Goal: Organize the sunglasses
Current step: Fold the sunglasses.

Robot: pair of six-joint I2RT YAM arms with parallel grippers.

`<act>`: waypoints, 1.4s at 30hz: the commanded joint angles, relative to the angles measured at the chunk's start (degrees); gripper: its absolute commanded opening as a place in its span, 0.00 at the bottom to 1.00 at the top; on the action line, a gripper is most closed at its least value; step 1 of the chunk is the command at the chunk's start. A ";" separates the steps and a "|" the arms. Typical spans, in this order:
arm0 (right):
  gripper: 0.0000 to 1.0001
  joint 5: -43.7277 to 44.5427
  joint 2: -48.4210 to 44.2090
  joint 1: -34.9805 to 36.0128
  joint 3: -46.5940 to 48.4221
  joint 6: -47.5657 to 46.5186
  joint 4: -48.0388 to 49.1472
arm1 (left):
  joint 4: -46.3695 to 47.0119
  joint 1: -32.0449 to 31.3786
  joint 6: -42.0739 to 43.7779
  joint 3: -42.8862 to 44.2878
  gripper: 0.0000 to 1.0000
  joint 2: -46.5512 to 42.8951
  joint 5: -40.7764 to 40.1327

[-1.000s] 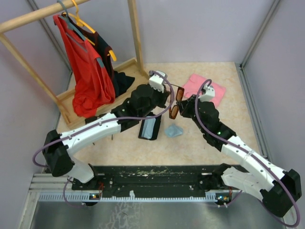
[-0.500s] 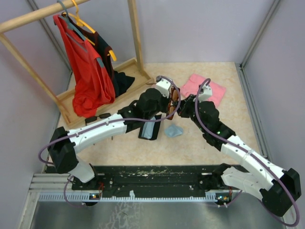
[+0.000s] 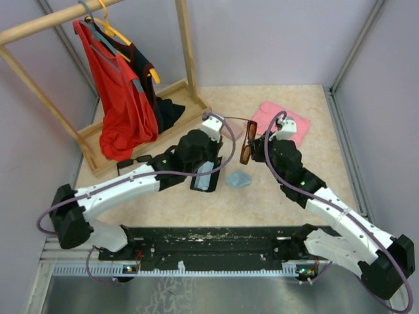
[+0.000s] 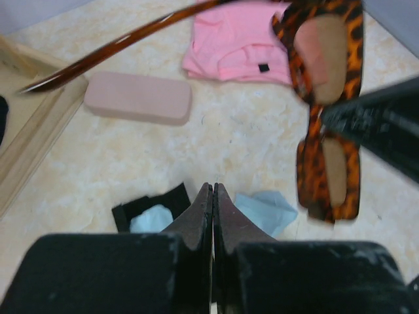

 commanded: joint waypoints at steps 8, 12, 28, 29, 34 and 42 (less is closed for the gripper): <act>0.00 6.83 -8.57 -0.76 -8.58 -33.50 19.13 | -11.63 0.57 -5.67 -11.50 0.00 -24.96 -4.79; 0.00 -1.91 -8.74 -0.75 -9.10 -45.11 21.90 | -16.98 3.93 -6.41 -8.34 0.00 -26.76 -8.44; 0.00 -11.50 -2.62 7.73 -4.78 -58.51 21.03 | -17.07 7.39 -2.76 -2.21 0.00 -17.08 1.76; 0.00 -11.11 -1.91 7.97 -4.31 -58.29 21.10 | -16.99 7.33 -2.84 -2.19 0.00 -16.58 1.99; 0.00 -10.59 1.39 8.59 -2.23 -55.04 21.94 | -16.30 7.25 -3.10 -1.98 0.00 -14.33 3.12; 0.00 -9.87 5.57 9.22 1.04 -52.55 23.02 | -14.28 5.77 -5.23 -1.04 0.00 -10.22 5.53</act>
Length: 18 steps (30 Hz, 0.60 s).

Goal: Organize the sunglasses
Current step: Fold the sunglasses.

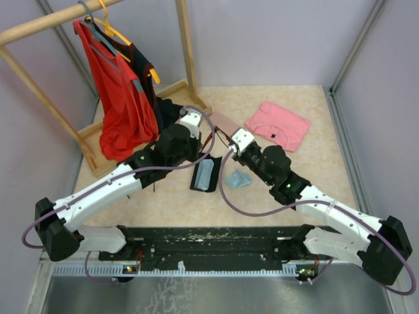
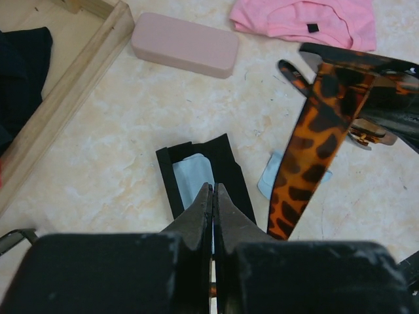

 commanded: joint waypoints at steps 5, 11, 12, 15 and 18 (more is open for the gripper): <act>0.00 0.51 3.62 1.02 6.35 4.70 3.95 | 2.70 -2.56 -2.76 5.00 0.00 5.44 1.92; 0.00 0.60 5.26 1.54 6.84 10.34 4.05 | 3.98 -3.00 -4.11 6.37 0.00 7.56 0.66; 0.00 0.54 5.44 1.56 6.85 11.93 4.14 | 4.36 -3.04 -4.40 6.38 0.00 7.68 0.60; 0.00 0.70 6.00 1.55 6.85 17.54 4.25 | 5.55 -3.03 -5.92 6.19 0.00 7.67 0.50; 0.00 0.65 6.59 1.57 7.09 23.11 4.38 | 7.05 -2.99 -7.13 5.85 0.00 7.46 0.96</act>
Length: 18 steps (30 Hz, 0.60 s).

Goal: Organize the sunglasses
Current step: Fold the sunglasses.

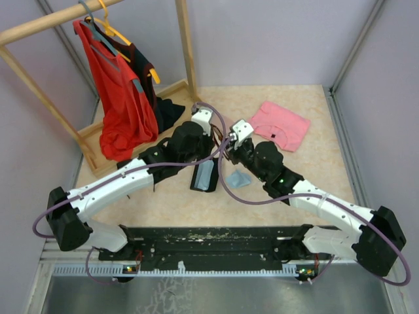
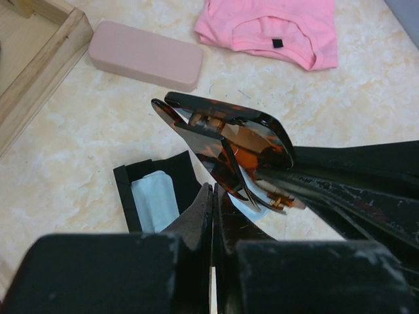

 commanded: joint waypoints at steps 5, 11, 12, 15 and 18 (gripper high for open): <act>0.00 -0.56 1.07 0.55 4.05 16.11 3.55 | 4.90 -0.33 -2.65 1.40 0.00 0.17 0.60; 0.00 10.35 -0.50 -0.03 4.81 22.41 -5.66 | 4.71 2.47 -0.36 -2.67 0.01 -3.96 1.41; 0.00 11.00 -1.13 -1.23 5.03 24.13 -9.07 | 5.25 4.40 -0.17 -4.54 0.01 -5.85 3.88; 0.00 6.52 -3.08 -7.49 4.59 31.55 -19.79 | 8.33 11.71 -1.53 -11.34 0.12 -11.62 11.37; 0.00 1.68 -3.97 -13.09 2.53 36.11 -25.87 | 8.13 15.02 -3.06 -15.46 0.27 -12.87 11.04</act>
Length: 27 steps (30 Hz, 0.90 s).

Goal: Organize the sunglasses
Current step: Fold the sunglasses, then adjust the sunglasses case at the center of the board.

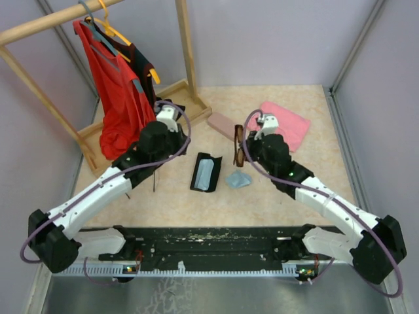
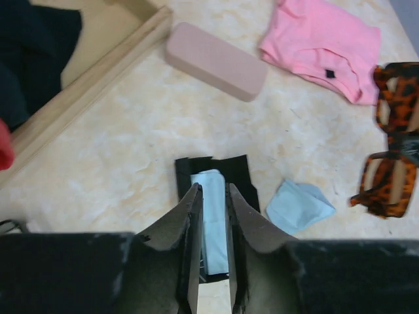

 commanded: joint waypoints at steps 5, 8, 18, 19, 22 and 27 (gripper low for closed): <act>0.00 -9.44 -1.75 -7.43 -0.52 9.61 -15.27 | 7.72 6.03 -6.34 -11.71 0.42 -1.47 6.08; 0.00 -8.84 -0.58 -7.51 0.20 11.69 -18.18 | 11.16 8.27 -8.14 -14.94 0.44 0.61 9.17; 0.00 -21.06 0.01 -12.90 -2.35 8.41 -12.71 | 19.01 12.59 -9.83 -18.51 0.44 5.46 12.54; 0.00 -25.02 0.83 -15.42 -3.38 8.71 -11.43 | 19.61 12.57 -9.86 -18.69 0.44 6.03 13.32; 0.00 -30.49 2.77 -18.85 -6.20 13.50 -10.07 | 19.87 12.59 -9.61 -18.88 0.43 7.78 15.37; 0.00 -27.33 3.98 -19.05 -5.50 14.74 -12.16 | 20.99 12.59 -9.98 -20.96 0.43 9.27 17.70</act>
